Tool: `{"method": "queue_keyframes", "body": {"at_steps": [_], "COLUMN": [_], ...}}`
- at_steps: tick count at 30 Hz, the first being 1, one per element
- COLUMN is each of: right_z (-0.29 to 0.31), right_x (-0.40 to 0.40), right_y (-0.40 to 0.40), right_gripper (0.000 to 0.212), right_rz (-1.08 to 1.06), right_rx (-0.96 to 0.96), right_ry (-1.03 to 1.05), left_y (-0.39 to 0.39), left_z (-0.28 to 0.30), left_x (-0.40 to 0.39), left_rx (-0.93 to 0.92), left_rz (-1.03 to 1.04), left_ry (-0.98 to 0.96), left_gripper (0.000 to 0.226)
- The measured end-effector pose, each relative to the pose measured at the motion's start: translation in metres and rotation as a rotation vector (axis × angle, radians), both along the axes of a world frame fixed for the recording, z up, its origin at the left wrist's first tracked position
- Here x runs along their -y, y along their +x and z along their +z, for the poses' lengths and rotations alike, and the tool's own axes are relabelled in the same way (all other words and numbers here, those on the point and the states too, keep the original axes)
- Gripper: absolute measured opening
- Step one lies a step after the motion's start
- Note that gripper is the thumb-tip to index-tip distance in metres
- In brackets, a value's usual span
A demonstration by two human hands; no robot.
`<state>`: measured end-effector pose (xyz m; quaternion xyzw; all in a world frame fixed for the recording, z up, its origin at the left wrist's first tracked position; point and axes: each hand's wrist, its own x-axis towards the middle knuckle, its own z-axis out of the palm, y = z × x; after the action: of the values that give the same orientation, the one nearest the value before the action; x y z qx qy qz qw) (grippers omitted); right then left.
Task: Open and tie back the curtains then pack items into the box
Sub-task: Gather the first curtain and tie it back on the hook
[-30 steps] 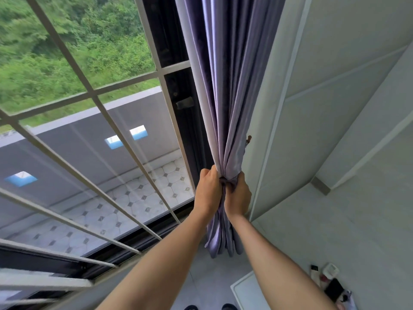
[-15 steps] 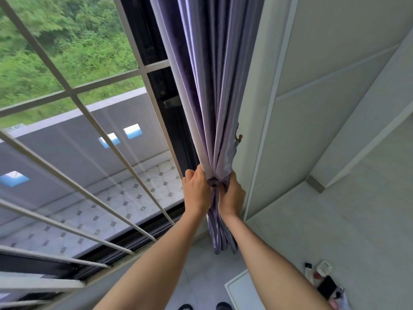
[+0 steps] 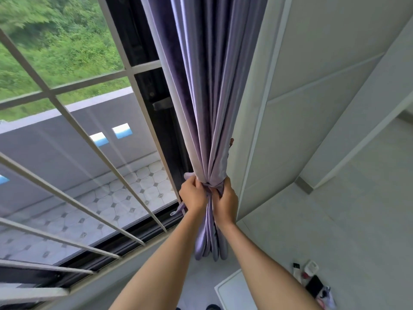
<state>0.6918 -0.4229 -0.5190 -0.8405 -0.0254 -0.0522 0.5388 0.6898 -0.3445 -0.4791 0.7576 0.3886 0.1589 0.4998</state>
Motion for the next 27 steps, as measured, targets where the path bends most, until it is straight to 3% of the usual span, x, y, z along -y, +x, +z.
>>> {"method": "queue_keyframes", "body": {"at_steps": [2,4,8,10,13,20,24,26,27], "right_z": [0.005,0.005,0.004,0.003,0.002,-0.016,-0.017,-0.016,-0.013], "right_x": [0.002,0.004,0.009,0.011,0.01,0.014,0.017,0.023,0.026], "right_y": [-0.001,-0.001,0.001,-0.003,-0.005,0.002,-0.002,0.0,0.001], "right_gripper": [0.014,0.02,0.034,0.033,0.029,0.014,0.04,0.031,0.022], "right_rz": [-0.006,-0.021,-0.062,-0.001,0.119,0.409,0.48,0.486,0.443], "right_rx": [-0.043,-0.079,-0.167,-0.124,-0.116,-0.118,-0.133,-0.209,-0.3], "right_ry": [0.016,0.1,0.157,0.182,0.184,-0.104,-0.221,-0.169,-0.046], "left_y": [-0.004,-0.012,-0.015,-0.012,-0.013,-0.012,-0.009,-0.009,-0.009], "left_z": [0.003,0.01,0.013,0.01,-0.001,-0.007,-0.001,0.003,0.003], "left_x": [0.006,0.011,0.008,0.006,0.004,0.012,0.017,0.019,0.021], "left_rx": [0.066,0.079,0.09,0.11,0.172,0.177,0.224,0.223,0.218], "left_rz": [-0.112,-0.308,-0.516,-0.517,-0.466,-0.365,-0.322,-0.279,-0.262], "left_ry": [-0.109,-0.158,-0.157,-0.196,-0.084,0.081,0.039,-0.007,-0.04], "left_gripper": [0.026,0.016,0.039,0.033,0.033,0.03,0.033,0.029,0.027]}}
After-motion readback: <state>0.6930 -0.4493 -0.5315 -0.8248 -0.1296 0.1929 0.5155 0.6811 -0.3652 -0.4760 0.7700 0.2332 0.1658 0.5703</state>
